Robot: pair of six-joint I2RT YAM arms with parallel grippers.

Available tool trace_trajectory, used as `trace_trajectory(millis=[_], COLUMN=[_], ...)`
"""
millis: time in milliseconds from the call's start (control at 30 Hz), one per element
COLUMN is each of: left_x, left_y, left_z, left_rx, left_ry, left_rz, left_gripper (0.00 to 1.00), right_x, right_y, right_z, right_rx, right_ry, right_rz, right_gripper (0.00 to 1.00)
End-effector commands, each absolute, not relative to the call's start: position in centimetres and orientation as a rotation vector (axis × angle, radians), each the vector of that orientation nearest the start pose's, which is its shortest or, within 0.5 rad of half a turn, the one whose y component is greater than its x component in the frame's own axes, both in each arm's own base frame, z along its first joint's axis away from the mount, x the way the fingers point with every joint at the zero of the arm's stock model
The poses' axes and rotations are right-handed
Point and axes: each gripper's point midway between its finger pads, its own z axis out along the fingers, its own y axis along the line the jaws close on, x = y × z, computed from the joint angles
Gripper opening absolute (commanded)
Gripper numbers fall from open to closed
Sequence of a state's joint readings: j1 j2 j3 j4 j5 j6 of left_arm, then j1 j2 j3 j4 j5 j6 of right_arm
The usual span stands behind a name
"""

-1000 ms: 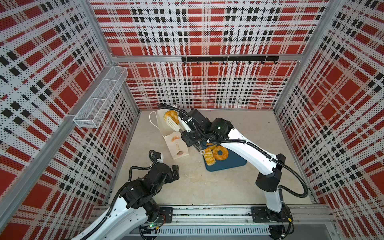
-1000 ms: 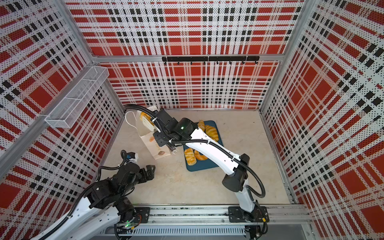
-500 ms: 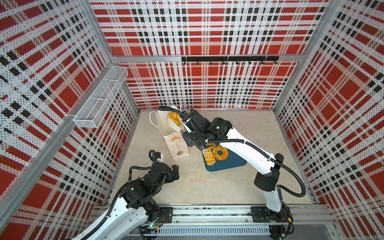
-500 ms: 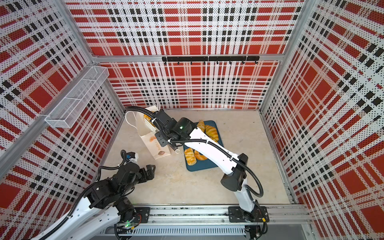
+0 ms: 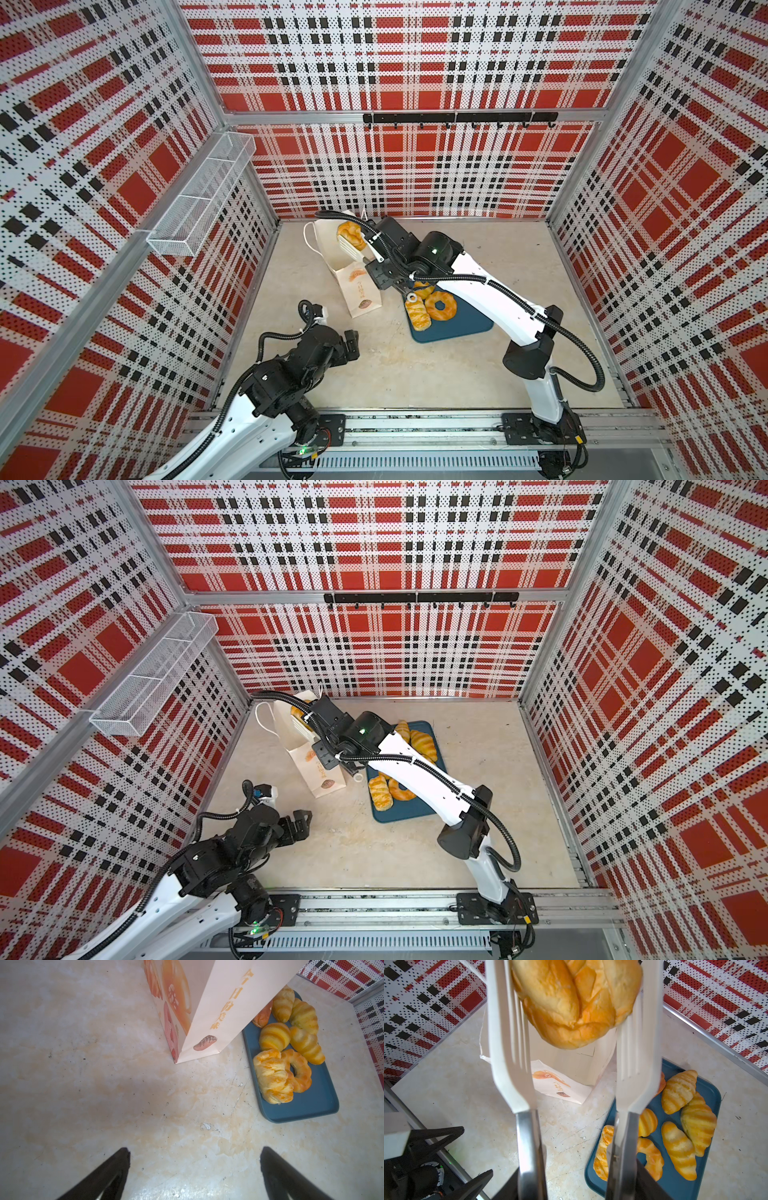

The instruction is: Place the fake bread into the paper bag

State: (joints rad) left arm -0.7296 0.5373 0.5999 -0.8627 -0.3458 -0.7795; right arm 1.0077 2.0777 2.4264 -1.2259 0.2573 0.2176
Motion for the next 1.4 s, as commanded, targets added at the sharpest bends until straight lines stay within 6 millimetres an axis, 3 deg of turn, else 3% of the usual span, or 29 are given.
trace_trajectory(millis=[0,600,933,1167,1367], left_x=[18.9,18.8,18.4,17.9,17.3], left_y=[-8.8,-9.0,-9.6,-9.9,-11.1], left_z=[15.3,15.4,15.7,16.3,16.2], left_rx=[-0.236,-0.238,-0.233,-0.190,-0.148], left_ry=[2.319,2.318,2.313,2.276,2.262], left_rz=[-0.345,-0.376,-0.420,-0.403,-0.399], left_gripper=[0.99,0.99,0.99,0.99,0.99], right_x=[31.9,31.5,30.2,28.6,27.4], right_y=[41.1,41.1,40.5,38.8,35.6], right_z=[31.6,31.9,34.4,36.1,36.1], right_rx=[-0.810,-0.815,-0.801,-0.777,-0.728], right_ry=[2.220,2.225,2.174,2.145,2.150], right_rz=[0.249,0.277,0.311,0.315,0.280], right_gripper=[0.61,0.67,0.66,0.66,0.65])
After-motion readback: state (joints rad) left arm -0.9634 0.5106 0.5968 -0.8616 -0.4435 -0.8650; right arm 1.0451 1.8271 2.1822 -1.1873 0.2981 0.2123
